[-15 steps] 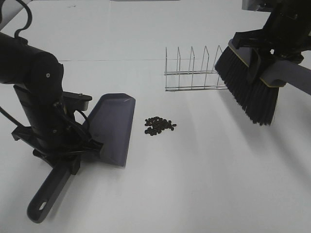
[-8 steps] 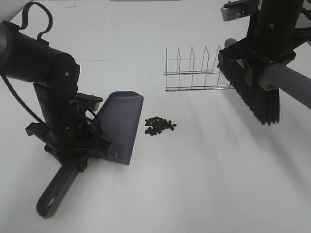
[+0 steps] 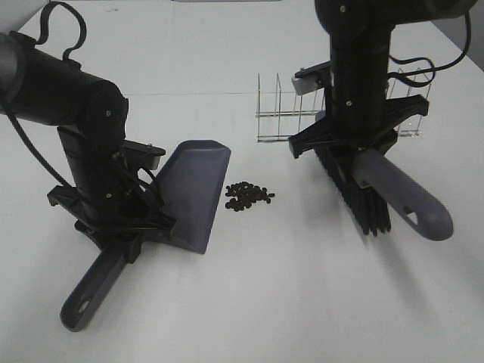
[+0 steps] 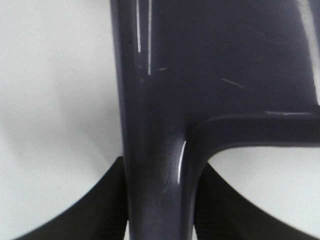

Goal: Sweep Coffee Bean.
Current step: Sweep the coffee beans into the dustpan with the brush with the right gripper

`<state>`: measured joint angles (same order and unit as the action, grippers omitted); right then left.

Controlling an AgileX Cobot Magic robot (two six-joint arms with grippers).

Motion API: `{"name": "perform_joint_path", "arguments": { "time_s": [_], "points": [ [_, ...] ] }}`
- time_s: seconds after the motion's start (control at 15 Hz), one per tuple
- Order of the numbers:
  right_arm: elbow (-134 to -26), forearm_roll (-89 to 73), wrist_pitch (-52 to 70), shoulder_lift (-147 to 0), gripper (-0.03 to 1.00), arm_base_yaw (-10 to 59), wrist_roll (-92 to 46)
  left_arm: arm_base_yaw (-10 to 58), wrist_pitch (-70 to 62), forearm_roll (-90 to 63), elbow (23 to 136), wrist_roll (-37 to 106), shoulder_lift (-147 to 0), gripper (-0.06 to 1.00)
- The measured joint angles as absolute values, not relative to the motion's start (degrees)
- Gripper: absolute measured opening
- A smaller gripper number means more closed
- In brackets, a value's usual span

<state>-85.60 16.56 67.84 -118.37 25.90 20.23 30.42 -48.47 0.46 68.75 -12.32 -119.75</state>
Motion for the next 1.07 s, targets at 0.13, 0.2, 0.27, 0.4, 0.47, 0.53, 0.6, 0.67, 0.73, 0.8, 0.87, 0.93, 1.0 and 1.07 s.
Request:
{"name": "perform_joint_path", "arguments": {
  "time_s": [0.13, 0.2, 0.27, 0.4, 0.47, 0.53, 0.6, 0.67, 0.73, 0.8, 0.87, 0.93, 1.0, 1.07],
  "points": [
    [-86.1, 16.7, 67.2, -121.0, 0.31, 28.6, 22.0, 30.4, -48.6, 0.4, 69.2, -11.6, -120.3, 0.33],
    [-87.4, 16.7, 66.9, -122.4, 0.31, 29.7, 22.9, 30.4, -48.5, 0.4, 69.2, -11.5, -120.3, 0.33],
    [-89.0, 16.3, 66.6, -123.8, 0.31, 30.8, 23.3, 30.4, -48.5, 0.4, 69.2, -11.3, -120.3, 0.33],
    [-93.2, 13.8, 66.5, -127.2, 0.31, 32.3, 23.7, 30.4, -48.4, 0.3, 69.2, -10.8, -120.3, 0.33],
    [-95.2, 12.7, 66.5, -128.7, 0.31, 32.7, 24.0, 30.4, -48.3, 0.3, 69.2, -10.7, -120.3, 0.33],
    [-96.3, 12.3, 66.5, -129.3, 0.31, 32.9, 24.0, 30.4, -48.3, 0.3, 69.2, -10.5, -120.3, 0.33],
    [-98.0, 10.9, 66.5, -130.5, 0.31, 33.2, 24.1, 30.4, -48.2, 0.3, 69.2, -10.3, -120.3, 0.33],
    [-99.2, 9.4, 66.6, -131.5, 0.31, 33.2, 24.1, 30.4, -48.2, 0.3, 69.2, -10.1, -120.3, 0.33],
    [-100.3, 8.1, 66.6, -132.2, 0.31, 33.4, 24.0, 30.4, -48.2, 0.3, 69.2, -10.0, -120.3, 0.33],
    [-101.3, 6.0, 66.5, -133.0, 0.31, 33.5, 23.9, 30.4, -48.1, 0.3, 69.2, -9.8, -120.3, 0.33],
    [-101.9, 2.9, 65.6, -133.7, 0.31, 33.5, 23.9, 30.4, -48.1, 0.3, 69.2, -9.8, -120.3, 0.33],
    [-102.0, -0.6, 63.9, -134.1, 0.31, 33.6, 23.9, 30.4, -47.9, 0.3, 69.2, -9.6, -120.3, 0.33],
    [-102.1, -4.1, 61.5, -134.4, 0.31, 33.6, 23.7, 30.4, -47.8, 0.3, 69.2, -9.4, -120.3, 0.33],
    [-102.3, -11.7, 57.0, -134.4, 0.31, 33.6, 22.2, 30.4, -47.7, 0.0, 69.2, -9.4, -120.3, 0.33]
  ]
}}
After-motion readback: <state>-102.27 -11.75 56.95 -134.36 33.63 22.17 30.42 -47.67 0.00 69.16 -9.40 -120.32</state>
